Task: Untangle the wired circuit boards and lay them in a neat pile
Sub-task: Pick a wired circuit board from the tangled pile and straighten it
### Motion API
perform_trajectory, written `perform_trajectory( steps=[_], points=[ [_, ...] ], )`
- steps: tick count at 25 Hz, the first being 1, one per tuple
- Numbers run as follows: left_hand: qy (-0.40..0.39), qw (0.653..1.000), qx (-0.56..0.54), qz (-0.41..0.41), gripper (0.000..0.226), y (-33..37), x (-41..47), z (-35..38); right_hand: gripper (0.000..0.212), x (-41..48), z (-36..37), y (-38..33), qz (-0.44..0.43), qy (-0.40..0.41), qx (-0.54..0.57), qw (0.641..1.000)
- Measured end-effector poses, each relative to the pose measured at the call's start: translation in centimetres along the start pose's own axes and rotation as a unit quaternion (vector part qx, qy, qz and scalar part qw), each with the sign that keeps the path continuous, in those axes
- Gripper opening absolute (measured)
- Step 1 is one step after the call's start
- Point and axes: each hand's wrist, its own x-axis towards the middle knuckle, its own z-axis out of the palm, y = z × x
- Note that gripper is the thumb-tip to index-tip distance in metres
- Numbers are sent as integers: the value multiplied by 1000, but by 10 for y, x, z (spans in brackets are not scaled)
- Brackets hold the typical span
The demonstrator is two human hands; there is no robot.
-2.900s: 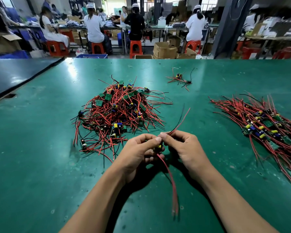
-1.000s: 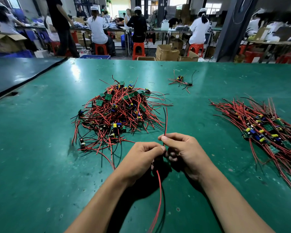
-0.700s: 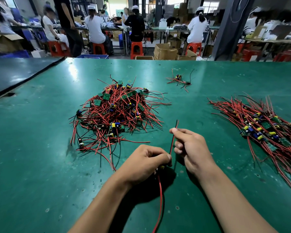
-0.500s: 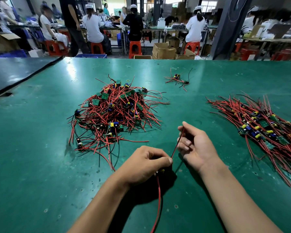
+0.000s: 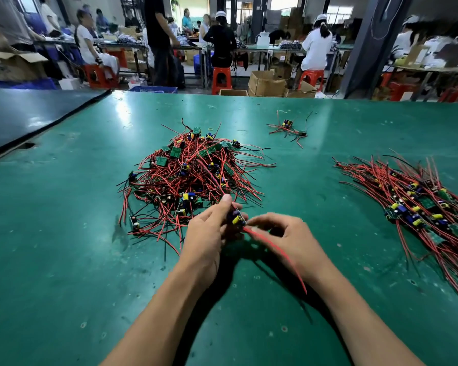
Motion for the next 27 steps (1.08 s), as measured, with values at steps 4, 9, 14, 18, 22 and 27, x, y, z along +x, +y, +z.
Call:
perform_trajectory(
  steps=[4,9,14,18,22,27],
  points=[
    [5,997,-74,9,9,6,-2,-3,20,-9,13,-11,-36,-37,4,999],
    [-51,998,-49,-8,19,-2,-4,-1,34,-4,13,-19,-27,54,143,988],
    [-186,971,-94,-119,29,-4,-2,-9,28,-3,-12,-30,145,-43,417,897],
    [-232,953,-9,-195,30,-2,-6,-4,27,-12,-13,-33,191,-131,409,883],
    [-250,952,-14,-176,21,-6,-9,-5,30,-13,-10,-34,198,-170,366,893],
    [-179,978,-3,-111,23,-13,-5,1,17,-3,-9,-22,134,-51,311,940]
  ],
)
